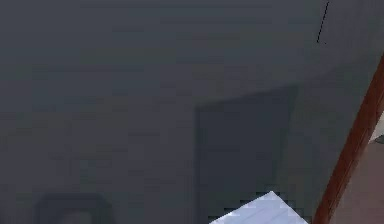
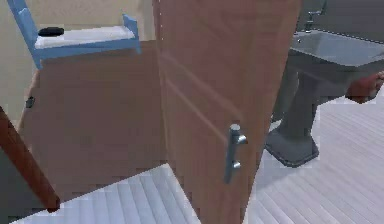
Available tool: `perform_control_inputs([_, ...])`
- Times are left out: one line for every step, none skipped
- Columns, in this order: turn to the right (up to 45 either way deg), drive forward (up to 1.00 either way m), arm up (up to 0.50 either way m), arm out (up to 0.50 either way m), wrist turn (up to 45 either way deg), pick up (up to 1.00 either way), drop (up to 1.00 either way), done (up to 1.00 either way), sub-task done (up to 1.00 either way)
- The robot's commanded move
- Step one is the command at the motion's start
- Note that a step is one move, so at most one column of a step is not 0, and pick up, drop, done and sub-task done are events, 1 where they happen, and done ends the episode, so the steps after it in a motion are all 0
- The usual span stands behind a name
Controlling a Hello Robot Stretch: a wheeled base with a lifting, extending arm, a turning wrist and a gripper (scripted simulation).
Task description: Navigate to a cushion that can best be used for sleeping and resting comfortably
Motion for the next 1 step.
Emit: perform_control_inputs([45.0, 0.00, 0.00, 0.00, 0.0, 0.00, 0.00, 0.00, 0.00])
